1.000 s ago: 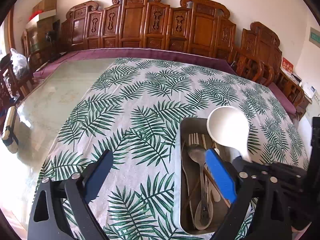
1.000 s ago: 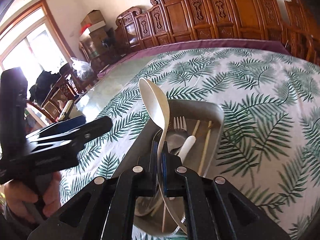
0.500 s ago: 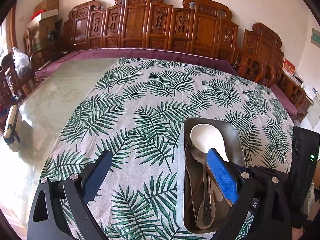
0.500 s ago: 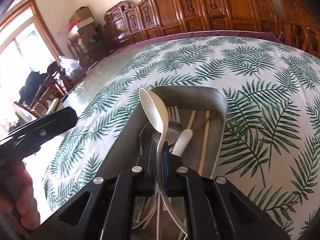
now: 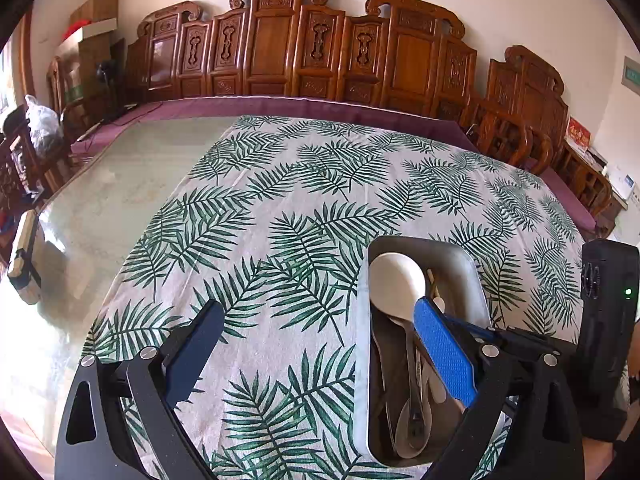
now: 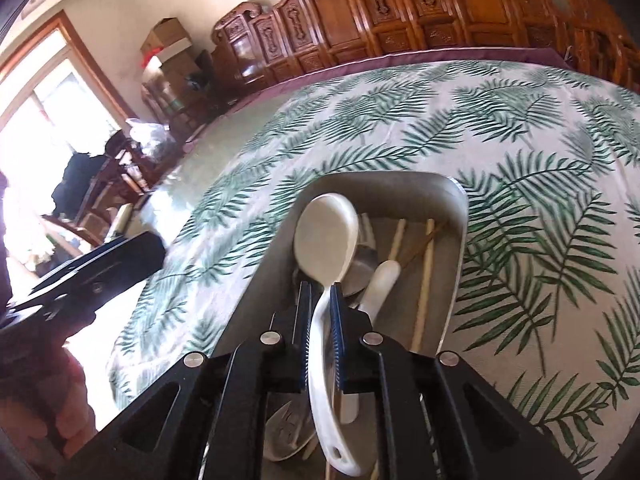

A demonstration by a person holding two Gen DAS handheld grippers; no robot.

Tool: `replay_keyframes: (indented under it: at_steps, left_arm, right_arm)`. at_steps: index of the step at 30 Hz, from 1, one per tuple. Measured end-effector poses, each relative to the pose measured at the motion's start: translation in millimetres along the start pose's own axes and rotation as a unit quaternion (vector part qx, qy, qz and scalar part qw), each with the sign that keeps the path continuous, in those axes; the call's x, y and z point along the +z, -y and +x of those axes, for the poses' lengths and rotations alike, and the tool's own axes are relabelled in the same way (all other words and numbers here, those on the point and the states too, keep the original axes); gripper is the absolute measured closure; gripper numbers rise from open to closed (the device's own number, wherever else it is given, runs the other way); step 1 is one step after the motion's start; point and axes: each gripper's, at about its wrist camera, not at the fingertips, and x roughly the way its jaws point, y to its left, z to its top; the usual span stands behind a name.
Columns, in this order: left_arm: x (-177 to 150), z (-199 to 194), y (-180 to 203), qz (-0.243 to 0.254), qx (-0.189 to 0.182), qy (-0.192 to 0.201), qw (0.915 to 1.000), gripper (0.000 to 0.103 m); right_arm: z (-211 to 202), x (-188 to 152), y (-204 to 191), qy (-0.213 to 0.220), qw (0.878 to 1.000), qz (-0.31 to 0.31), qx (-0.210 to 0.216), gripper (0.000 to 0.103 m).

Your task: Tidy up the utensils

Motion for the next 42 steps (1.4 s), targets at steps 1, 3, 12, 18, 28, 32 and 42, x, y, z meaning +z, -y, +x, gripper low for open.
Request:
replay_keyframes:
  at_steps: [1, 3, 12, 18, 28, 32, 42]
  left_arm:
    - [-0.3, 0.1, -0.4, 0.001, 0.001, 0.000, 1.0000, 0.011]
    - [-0.5, -0.8, -0.4, 0.001, 0.001, 0.001, 1.0000, 0.011]
    - [-2.6, -16.3, 13.5, 0.011, -0.010, 0.023, 0.9996, 0.011]
    - [-7.3, -34.2, 27.0, 0.013, -0.020, 0.041, 0.9989, 0.008]
    - [-24.5, -69.0, 67.7, 0.050, -0.011, 0.048, 0.9975, 0.008]
    - [-33.2, -89.0, 82.6, 0.062, -0.011, 0.048, 0.9969, 0.008]
    - [-45.3, -137.7, 108.0, 0.068, -0.024, 0.054, 0.9959, 0.008]
  right_arm:
    - [-3.2, -0.2, 0.1, 0.002, 1.000, -0.001, 0.003, 0.090]
    - [-9.6, 1.2, 0.2, 0.006, 1.000, -0.005, 0.003, 0.089]
    - [-57.6, -5.5, -2.8, 0.034, 0.998, -0.048, -0.032, 0.088]
    - [-95.5, -17.7, -0.3, 0.049, 0.995, -0.058, -0.061, 0.079]
    - [-166.5, -38.1, 11.3, 0.081, 0.988, -0.059, -0.121, 0.031]
    - [-198.5, -46.5, 13.3, 0.101, 0.981, -0.062, -0.154, 0.014]
    - [-263.7, -66.8, 10.5, 0.134, 0.972, -0.057, -0.187, 0.003]
